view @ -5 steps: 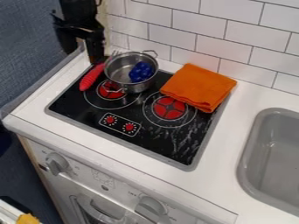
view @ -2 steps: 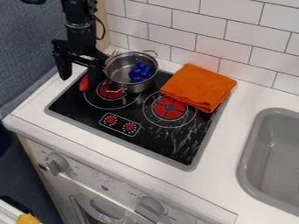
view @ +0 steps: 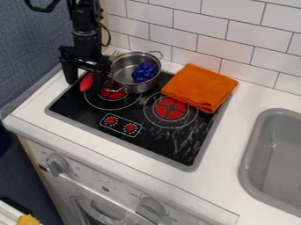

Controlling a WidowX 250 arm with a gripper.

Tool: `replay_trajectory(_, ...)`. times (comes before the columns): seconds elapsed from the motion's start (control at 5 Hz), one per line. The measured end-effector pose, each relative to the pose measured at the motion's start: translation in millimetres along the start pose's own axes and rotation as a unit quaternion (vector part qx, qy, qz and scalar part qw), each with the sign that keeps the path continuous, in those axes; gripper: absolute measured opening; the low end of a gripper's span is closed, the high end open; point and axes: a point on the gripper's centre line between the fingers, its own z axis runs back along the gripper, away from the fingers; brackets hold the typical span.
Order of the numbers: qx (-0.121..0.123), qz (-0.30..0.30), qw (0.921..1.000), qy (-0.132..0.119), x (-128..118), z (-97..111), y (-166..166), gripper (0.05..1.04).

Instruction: Put the red fork in the orange cloth

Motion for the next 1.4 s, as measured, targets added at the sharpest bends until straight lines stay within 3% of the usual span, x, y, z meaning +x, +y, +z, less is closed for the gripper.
replay_trajectory(0.2,-0.009,0.006,0.9999,-0.005,4.1,-0.9,-0.4,0.938)
replay_trajectory(0.6,-0.017,0.004,0.9998,-0.009,3.5,-1.8,-2.5,0.429)
replay_trajectory(0.8,-0.024,0.014,0.9995,-0.013,-1.5,1.2,-1.2,0.422)
replay_trajectory(1.0,-0.013,0.039,0.9976,-0.056,-4.9,49.9,5.9,0.422)
replay_trajectory(1.2,-0.026,0.037,0.9939,-0.101,-3.1,91.3,-24.1,0.422)
replay_trajectory(1.4,-0.068,-0.012,0.9901,-0.122,3.3,102.6,-80.4,0.422)
